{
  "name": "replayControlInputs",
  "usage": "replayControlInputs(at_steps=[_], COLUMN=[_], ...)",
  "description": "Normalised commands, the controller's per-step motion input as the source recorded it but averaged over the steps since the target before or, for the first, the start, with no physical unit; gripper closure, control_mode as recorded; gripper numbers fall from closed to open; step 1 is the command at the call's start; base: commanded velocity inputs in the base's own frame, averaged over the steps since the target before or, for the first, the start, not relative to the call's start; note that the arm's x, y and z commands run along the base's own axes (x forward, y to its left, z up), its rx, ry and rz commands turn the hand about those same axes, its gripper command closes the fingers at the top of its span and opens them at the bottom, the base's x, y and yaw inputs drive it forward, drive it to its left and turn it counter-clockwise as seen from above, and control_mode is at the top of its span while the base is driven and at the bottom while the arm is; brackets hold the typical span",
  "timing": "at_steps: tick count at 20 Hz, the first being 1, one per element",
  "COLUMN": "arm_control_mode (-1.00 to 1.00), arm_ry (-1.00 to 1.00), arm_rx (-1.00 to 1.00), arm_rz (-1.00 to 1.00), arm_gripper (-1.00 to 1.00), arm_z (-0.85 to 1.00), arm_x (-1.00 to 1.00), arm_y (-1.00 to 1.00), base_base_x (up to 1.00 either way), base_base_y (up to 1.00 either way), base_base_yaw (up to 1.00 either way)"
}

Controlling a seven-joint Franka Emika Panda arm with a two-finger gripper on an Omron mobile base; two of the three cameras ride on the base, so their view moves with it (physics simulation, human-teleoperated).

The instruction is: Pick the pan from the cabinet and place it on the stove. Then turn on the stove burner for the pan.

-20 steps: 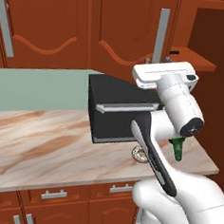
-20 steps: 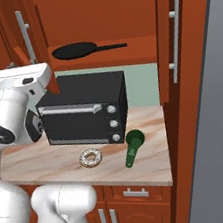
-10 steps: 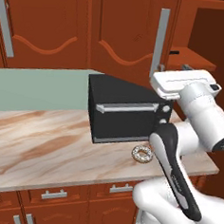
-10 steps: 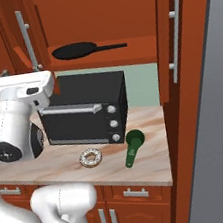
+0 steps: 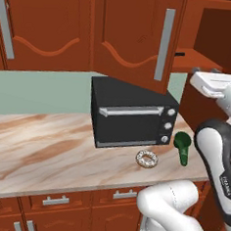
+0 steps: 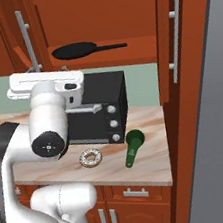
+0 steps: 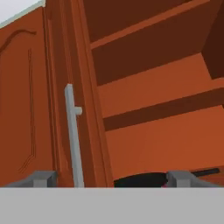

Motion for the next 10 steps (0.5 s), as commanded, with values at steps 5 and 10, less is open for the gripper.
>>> replayControlInputs(at_steps=[5, 10], arm_control_mode=[-1.0, -1.0], arm_ry=[0.29, 0.29], arm_rx=[0.09, 0.12], arm_rz=[0.17, 0.23], arm_gripper=[-1.0, -1.0], arm_z=[-0.01, -0.17], arm_x=[0.05, 0.47], arm_y=[-0.56, -0.09], base_base_x=[0.0, 0.0], base_base_y=[0.0, 0.0], base_base_yaw=[0.0, 0.0])
